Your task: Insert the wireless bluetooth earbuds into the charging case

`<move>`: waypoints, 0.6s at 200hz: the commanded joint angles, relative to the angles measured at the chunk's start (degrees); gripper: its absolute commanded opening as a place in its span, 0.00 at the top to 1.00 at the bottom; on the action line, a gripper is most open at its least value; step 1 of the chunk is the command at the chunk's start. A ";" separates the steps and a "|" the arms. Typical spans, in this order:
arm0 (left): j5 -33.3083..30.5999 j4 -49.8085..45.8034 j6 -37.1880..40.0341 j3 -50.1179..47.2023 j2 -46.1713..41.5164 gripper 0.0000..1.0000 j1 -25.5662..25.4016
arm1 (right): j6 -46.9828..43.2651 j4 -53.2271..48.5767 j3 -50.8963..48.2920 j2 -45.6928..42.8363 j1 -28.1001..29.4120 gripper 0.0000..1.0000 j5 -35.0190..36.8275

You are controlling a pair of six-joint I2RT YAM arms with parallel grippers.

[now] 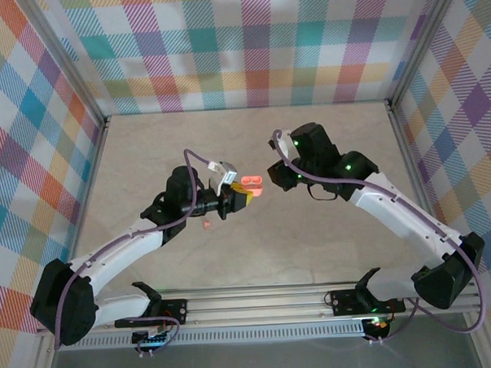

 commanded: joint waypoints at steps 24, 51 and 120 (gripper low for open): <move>-6.26 3.36 3.66 -0.70 -5.13 1.00 -2.89 | -2.33 6.87 -1.29 -2.49 3.92 0.80 -0.99; -6.98 3.77 3.65 -2.03 -7.50 1.00 -3.38 | -3.10 11.66 -4.59 -5.46 4.66 0.80 -2.36; -7.49 3.82 3.49 -3.18 -9.01 1.00 -3.56 | -6.94 13.77 -5.13 -6.29 5.16 0.79 -5.51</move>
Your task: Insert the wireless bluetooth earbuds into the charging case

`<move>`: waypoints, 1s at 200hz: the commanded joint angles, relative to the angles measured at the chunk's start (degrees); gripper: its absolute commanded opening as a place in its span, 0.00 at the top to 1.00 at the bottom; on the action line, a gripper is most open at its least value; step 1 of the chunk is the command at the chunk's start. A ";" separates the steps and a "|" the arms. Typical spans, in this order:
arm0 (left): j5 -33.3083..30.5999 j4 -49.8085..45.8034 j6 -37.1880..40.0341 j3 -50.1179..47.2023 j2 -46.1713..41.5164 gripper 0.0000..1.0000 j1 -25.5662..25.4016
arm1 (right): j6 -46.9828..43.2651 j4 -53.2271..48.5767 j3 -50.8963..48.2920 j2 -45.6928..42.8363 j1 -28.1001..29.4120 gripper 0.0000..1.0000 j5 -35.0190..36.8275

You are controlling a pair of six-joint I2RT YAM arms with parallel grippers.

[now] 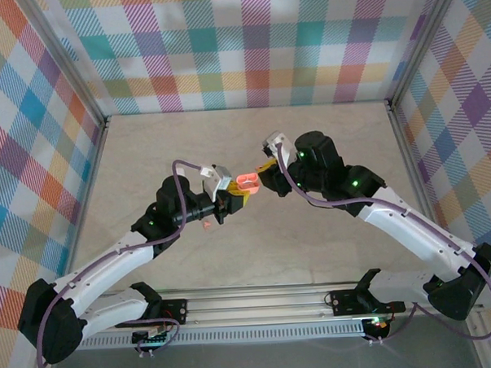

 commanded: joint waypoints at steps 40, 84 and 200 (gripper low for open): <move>-0.64 2.39 0.43 -0.11 -0.73 1.00 -0.66 | -2.56 1.45 -0.15 0.50 1.06 0.79 -3.07; -0.57 2.22 0.25 -0.20 -1.22 1.00 -0.69 | -3.20 0.28 0.18 2.41 1.66 0.80 -2.67; -1.24 1.51 0.43 0.41 -1.06 1.00 -0.74 | -6.30 -4.83 3.01 5.56 3.85 0.82 3.95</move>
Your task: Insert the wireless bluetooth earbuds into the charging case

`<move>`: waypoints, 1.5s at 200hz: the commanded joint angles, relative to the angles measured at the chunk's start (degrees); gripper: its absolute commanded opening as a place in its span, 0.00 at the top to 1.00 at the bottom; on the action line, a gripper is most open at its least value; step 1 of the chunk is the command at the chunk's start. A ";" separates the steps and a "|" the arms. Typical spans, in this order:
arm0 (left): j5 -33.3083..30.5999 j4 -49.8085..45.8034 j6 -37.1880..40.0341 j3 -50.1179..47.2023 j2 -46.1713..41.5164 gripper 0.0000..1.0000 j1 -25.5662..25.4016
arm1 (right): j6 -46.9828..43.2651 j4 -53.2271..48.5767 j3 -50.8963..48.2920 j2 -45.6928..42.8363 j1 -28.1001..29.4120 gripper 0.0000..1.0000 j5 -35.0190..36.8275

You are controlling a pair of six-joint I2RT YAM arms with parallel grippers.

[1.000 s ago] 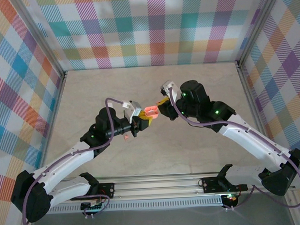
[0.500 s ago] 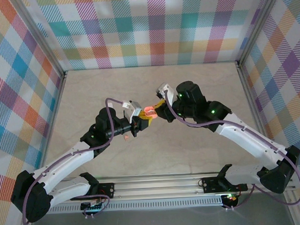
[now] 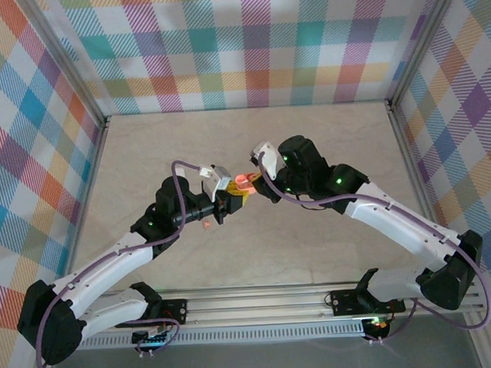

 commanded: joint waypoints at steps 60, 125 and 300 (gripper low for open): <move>-0.30 1.89 0.39 0.66 -0.58 1.00 -0.68 | -3.79 -2.19 1.33 0.27 1.76 0.81 0.08; 0.43 2.85 0.13 0.57 -0.53 1.00 -0.70 | -5.58 1.70 -3.49 -3.06 1.87 0.80 -2.76; 0.32 1.89 0.31 1.19 -1.30 1.00 -0.69 | -7.77 -0.64 -3.61 -2.44 1.87 0.69 -9.29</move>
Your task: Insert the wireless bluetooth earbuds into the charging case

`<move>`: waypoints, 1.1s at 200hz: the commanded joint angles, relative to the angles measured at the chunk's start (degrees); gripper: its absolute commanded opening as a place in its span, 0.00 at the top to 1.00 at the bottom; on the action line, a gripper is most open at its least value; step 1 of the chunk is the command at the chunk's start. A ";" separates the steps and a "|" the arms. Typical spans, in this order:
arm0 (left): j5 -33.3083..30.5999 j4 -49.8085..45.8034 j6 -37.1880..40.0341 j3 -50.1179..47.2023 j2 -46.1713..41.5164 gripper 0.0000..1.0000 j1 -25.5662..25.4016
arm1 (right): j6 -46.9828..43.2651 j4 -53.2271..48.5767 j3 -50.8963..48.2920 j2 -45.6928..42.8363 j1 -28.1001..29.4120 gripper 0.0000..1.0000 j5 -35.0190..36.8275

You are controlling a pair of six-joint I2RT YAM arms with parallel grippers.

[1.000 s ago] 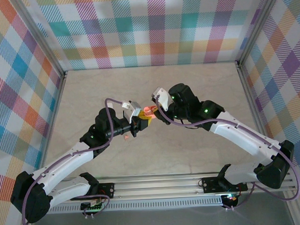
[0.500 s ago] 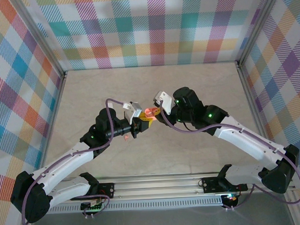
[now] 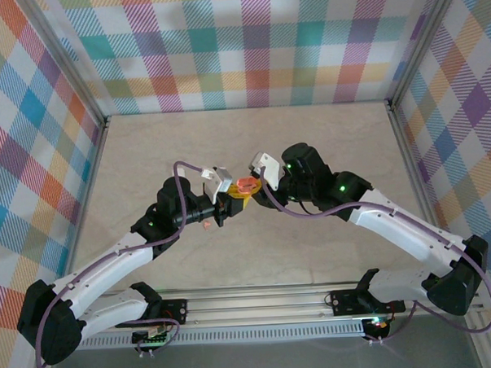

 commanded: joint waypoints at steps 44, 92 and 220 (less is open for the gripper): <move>-1.63 3.17 0.44 0.49 -2.00 1.00 -0.37 | 1.68 -2.89 1.98 0.32 1.10 0.64 -2.90; -1.83 2.32 0.55 0.48 -2.18 1.00 -0.36 | 5.17 -3.07 4.10 -0.96 0.51 0.57 -1.88; -3.99 -0.41 -0.93 -0.67 -5.54 1.00 -0.36 | 19.12 -2.50 7.37 3.24 -6.02 0.70 -14.75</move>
